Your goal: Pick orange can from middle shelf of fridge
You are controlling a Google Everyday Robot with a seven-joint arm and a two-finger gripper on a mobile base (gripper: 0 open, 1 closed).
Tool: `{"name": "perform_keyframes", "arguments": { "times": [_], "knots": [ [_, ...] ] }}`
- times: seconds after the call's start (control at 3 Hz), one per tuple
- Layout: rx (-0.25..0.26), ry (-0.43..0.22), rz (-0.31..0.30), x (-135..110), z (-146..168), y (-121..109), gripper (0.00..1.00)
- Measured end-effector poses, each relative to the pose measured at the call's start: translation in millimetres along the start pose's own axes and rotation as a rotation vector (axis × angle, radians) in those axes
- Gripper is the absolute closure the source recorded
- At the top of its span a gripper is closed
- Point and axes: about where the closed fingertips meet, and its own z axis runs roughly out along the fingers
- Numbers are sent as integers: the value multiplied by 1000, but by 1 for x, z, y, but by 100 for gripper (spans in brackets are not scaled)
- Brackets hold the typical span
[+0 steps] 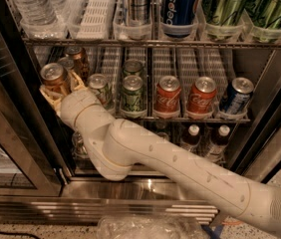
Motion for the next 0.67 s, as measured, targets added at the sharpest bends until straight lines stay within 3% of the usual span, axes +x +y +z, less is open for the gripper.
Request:
{"name": "perform_keyframes", "arguments": {
  "times": [0.67],
  "knots": [
    [-23,-23,-34,-29,-34,4,100]
  ]
}}
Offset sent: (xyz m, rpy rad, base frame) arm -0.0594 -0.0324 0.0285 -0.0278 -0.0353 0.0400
